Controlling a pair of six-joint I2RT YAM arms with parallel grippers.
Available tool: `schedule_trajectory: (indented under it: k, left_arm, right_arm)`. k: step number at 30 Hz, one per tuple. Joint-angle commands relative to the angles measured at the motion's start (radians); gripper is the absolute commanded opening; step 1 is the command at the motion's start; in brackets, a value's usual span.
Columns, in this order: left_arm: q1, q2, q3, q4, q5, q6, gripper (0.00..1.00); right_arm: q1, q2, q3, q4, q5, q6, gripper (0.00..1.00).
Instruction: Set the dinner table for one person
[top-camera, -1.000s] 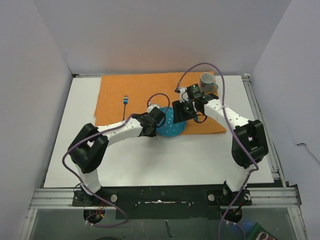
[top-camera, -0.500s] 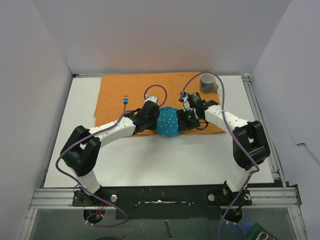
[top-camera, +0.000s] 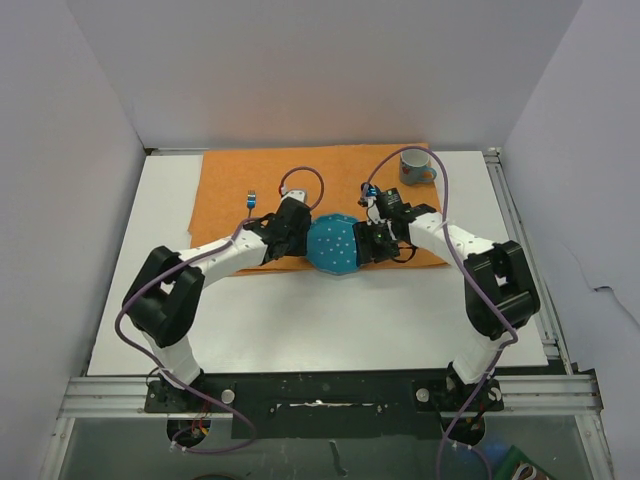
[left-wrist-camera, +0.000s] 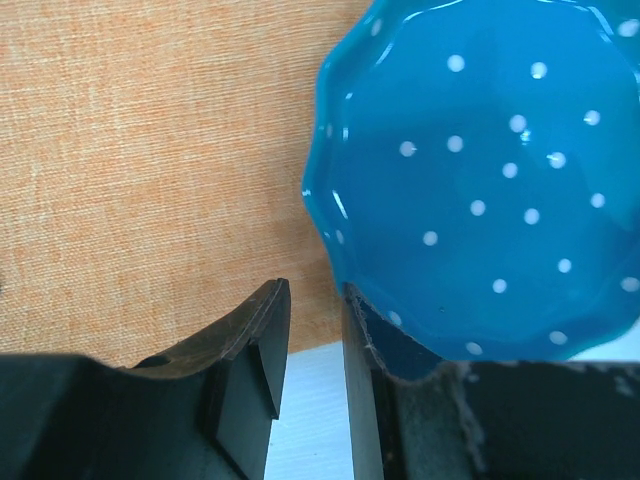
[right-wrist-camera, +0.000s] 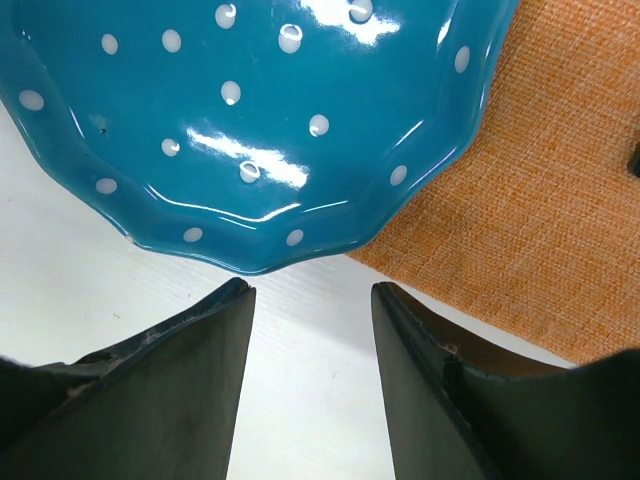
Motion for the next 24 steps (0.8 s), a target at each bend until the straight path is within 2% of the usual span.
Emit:
schedule_trajectory:
  k: [1, 15, 24]
  left_arm:
    - [0.034, 0.016, 0.005, 0.014, -0.045, 0.017, 0.27]
    - [0.063, 0.060, -0.032, 0.138, 0.044, 0.006, 0.26]
    - [0.057, 0.018, -0.048, 0.127, 0.114, -0.041, 0.25]
  right_arm:
    - [-0.004, 0.016, -0.001, 0.043, -0.008, -0.001, 0.51]
    - [-0.006, 0.052, 0.009, 0.053, -0.028, -0.002, 0.49]
    - [-0.004, 0.059, 0.021, 0.060, -0.042, 0.001, 0.49]
